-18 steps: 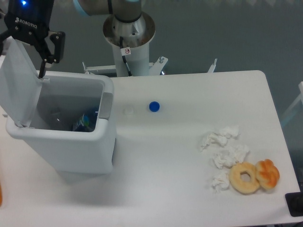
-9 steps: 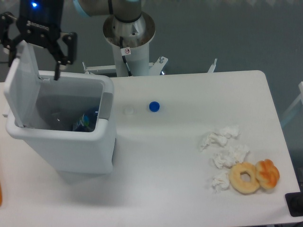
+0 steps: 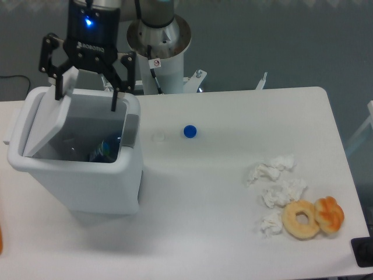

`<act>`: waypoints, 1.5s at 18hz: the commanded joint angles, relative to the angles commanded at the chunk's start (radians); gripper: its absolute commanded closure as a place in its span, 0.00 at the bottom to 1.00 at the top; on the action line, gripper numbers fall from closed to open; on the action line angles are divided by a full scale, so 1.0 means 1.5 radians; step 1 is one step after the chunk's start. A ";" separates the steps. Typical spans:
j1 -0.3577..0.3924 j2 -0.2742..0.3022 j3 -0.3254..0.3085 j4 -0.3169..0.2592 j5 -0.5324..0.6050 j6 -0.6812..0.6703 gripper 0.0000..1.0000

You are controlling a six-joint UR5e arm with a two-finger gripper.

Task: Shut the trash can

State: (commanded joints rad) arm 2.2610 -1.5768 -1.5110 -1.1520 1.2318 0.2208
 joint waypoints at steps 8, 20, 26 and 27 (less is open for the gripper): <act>0.033 -0.038 -0.009 0.002 0.000 0.032 0.00; 0.052 -0.033 -0.052 0.001 0.000 0.081 0.00; 0.052 -0.033 -0.066 0.001 0.002 0.087 0.00; 0.052 -0.034 -0.070 0.001 0.008 0.092 0.00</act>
State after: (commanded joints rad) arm 2.3393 -1.6275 -1.6152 -1.1505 1.2440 0.3589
